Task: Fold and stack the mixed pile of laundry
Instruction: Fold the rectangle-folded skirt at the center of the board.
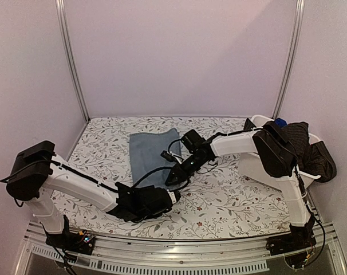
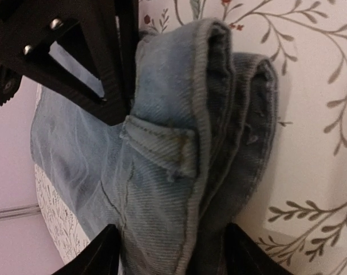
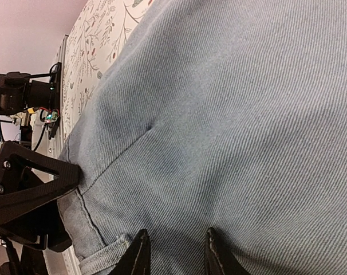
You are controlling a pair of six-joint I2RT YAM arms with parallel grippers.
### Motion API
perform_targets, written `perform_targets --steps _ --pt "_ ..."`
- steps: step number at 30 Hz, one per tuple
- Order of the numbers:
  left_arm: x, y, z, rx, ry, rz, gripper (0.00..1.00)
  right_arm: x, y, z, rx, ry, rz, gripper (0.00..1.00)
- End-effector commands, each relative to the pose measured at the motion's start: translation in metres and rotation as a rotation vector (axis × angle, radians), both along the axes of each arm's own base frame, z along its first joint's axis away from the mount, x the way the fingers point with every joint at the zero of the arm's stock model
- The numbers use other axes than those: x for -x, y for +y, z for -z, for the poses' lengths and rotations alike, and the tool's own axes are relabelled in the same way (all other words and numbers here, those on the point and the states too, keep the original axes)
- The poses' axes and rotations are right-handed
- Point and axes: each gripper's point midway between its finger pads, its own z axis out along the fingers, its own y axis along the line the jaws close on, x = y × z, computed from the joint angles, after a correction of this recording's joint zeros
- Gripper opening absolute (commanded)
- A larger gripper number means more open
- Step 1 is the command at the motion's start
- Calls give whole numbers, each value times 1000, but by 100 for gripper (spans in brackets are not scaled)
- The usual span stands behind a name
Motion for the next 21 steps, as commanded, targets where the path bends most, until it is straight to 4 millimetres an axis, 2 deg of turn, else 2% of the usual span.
perform_targets --steps 1,6,10,17,19,21 --pt "-13 29 14 -122 -75 -42 57 18 -21 42 143 86 7 32" --pt "-8 4 -19 17 -38 35 23 20 -22 44 145 92 2 32" --pt "4 -6 -29 54 36 103 2 21 -21 37 131 84 -11 32" --pt "28 -16 -34 112 222 166 0 26 -22 7 90 78 -28 34" --pt "44 -17 -36 124 313 198 0 21 -22 -14 53 63 -23 37" --pt "59 -19 -40 134 402 222 0 9 -21 -47 -10 24 -11 40"
